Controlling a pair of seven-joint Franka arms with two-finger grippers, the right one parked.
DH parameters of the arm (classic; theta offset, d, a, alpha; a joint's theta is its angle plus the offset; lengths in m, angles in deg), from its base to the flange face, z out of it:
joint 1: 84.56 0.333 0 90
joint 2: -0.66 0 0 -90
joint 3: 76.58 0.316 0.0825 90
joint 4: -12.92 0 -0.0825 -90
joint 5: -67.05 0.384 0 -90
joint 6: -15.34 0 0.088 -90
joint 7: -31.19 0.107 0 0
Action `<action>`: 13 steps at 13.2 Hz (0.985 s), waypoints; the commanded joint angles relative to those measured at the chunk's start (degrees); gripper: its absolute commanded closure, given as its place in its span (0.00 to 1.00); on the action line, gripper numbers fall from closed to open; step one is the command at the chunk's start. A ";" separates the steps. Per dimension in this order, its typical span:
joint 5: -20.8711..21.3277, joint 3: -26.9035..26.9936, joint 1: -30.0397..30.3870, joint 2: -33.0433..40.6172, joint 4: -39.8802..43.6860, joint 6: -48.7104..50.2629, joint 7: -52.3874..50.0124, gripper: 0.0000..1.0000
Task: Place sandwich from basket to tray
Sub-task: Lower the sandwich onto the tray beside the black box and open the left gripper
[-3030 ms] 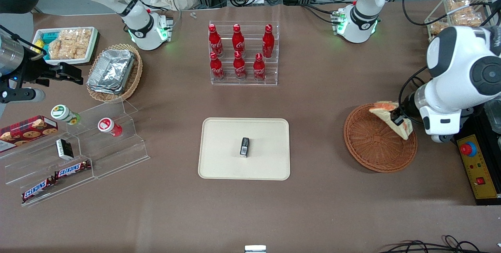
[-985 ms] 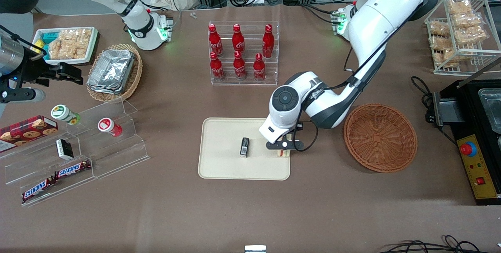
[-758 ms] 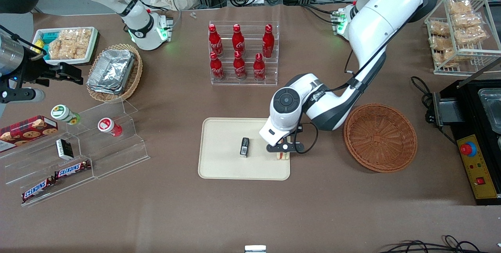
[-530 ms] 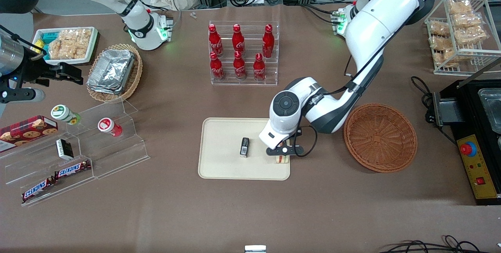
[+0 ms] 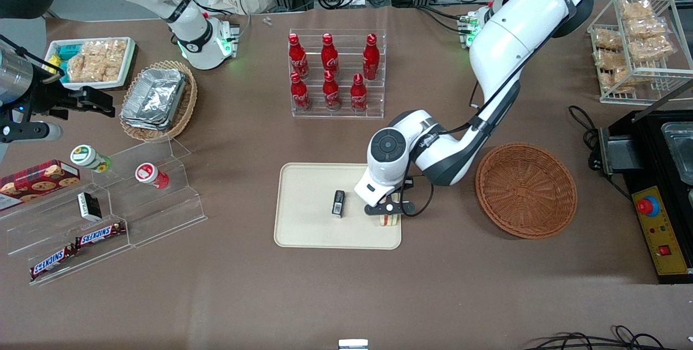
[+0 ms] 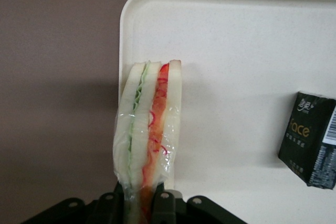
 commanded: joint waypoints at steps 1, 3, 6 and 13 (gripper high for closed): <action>0.26 0.45 -1.17 -0.71 1.80 0.29 -2.59 0.01; -0.44 0.36 -1.08 -0.18 1.89 1.08 -2.76 0.01; -4.83 0.18 -0.64 1.57 2.24 6.16 -2.15 0.01; -17.48 0.10 6.20 13.77 4.79 22.68 6.26 0.01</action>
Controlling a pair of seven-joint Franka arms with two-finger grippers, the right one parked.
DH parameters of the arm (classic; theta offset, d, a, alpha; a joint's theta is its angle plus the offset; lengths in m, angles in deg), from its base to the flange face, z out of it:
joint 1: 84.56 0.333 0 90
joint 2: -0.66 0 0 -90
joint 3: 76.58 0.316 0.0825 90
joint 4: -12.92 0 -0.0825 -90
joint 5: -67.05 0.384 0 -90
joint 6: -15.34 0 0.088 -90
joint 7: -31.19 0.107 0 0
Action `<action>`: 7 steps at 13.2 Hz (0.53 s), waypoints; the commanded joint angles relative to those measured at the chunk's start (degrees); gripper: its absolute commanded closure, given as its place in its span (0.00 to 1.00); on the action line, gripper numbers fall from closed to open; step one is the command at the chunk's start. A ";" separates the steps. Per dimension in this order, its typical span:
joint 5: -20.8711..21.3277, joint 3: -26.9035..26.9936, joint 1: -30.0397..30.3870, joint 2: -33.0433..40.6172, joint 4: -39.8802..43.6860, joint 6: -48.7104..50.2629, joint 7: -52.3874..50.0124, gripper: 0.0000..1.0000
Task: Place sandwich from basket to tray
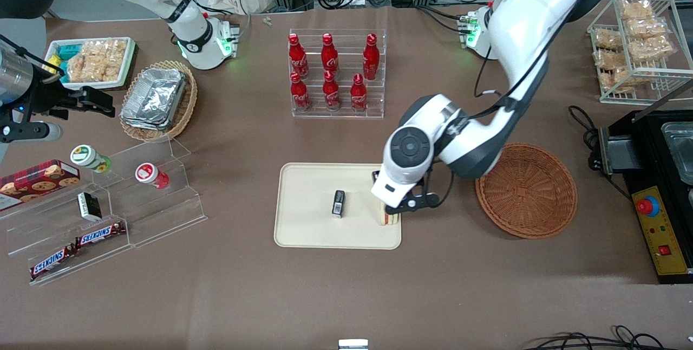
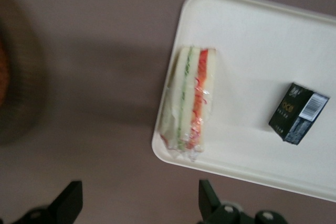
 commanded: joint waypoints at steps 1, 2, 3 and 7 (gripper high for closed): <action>-3.94 0.06 4.05 7.30 -1.66 7.68 7.30 0.01; -4.64 0.15 5.45 9.06 -1.66 10.85 9.42 0.01; -4.74 0.15 7.03 10.47 -1.75 12.63 10.66 0.01; -4.65 0.23 12.57 15.13 -2.10 17.81 20.22 0.01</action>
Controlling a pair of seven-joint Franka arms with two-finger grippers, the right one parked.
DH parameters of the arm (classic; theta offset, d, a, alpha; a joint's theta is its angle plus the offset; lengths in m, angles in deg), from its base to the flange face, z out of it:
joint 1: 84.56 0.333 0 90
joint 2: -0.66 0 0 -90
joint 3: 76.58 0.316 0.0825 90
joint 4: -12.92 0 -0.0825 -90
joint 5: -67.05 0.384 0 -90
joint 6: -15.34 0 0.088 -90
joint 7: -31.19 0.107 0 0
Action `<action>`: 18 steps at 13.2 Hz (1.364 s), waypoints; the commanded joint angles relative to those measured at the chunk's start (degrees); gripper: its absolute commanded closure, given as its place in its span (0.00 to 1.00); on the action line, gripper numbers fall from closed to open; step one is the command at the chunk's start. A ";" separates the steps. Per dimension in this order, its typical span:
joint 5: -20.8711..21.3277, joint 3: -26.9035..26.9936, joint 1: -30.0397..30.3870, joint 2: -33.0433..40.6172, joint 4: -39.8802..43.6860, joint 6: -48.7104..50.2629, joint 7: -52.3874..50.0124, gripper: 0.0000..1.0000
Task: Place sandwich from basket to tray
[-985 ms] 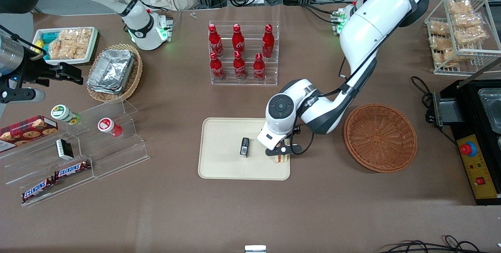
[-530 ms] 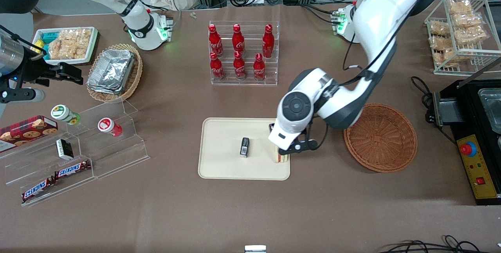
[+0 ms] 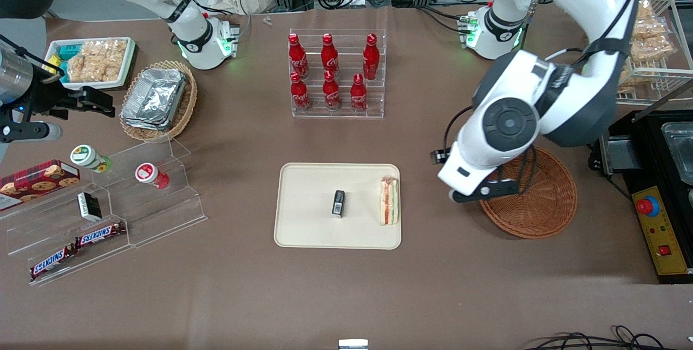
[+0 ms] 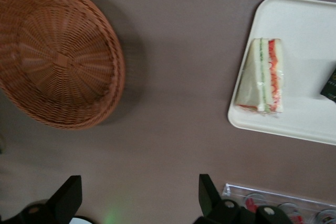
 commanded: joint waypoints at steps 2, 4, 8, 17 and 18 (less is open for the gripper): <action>-1.29 0.00 7.56 5.14 -2.46 4.46 11.00 0.01; -0.41 0.17 10.90 6.55 -2.64 4.99 13.67 0.00; 0.64 0.08 14.16 8.40 -2.81 7.19 13.93 0.00; -1.19 1.74 20.41 9.98 -2.64 7.01 22.79 0.00; -2.16 6.28 17.89 10.50 -2.55 6.93 23.95 0.00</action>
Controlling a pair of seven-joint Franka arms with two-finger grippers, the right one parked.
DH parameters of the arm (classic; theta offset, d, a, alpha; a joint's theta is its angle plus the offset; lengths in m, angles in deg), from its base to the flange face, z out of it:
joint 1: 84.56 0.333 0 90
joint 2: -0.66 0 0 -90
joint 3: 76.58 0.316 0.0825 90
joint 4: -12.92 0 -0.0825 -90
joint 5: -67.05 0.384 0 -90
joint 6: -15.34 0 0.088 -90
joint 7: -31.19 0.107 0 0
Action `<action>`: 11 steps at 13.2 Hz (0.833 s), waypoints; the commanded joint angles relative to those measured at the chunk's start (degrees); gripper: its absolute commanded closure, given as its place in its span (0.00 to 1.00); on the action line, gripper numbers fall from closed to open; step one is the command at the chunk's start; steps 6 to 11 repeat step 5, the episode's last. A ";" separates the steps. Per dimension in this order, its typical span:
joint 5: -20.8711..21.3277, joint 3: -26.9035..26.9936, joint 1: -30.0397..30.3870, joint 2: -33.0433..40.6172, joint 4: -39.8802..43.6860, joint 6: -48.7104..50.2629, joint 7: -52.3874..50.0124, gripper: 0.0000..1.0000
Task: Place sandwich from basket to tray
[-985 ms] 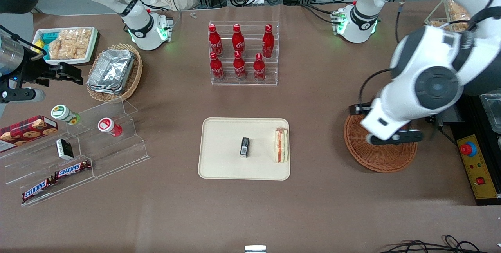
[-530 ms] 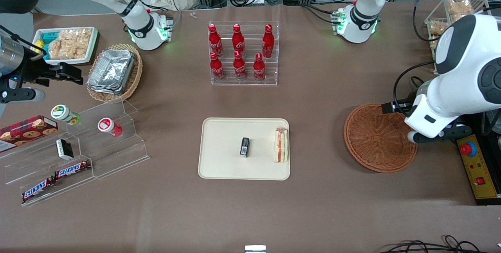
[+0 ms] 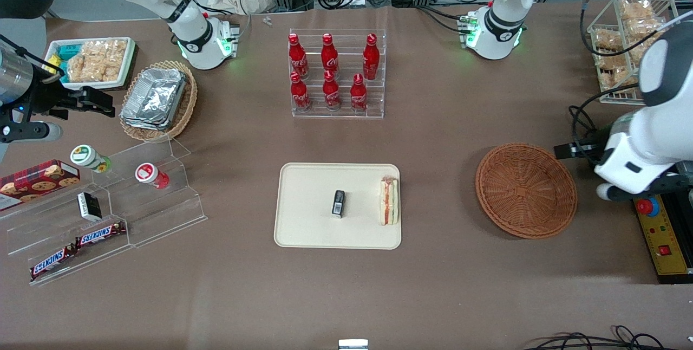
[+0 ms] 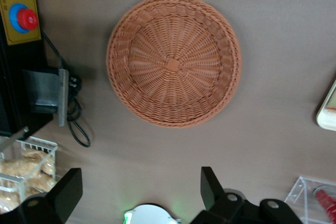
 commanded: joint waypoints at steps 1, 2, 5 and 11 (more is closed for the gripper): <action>-4.54 10.19 -6.31 3.99 -1.77 -0.25 4.45 0.00; -6.65 17.56 -11.23 4.70 -1.95 -0.52 5.42 0.00; -9.65 26.24 -17.26 5.32 -2.04 -0.61 8.32 0.00; -9.65 26.24 -17.26 5.32 -2.04 -0.61 8.32 0.00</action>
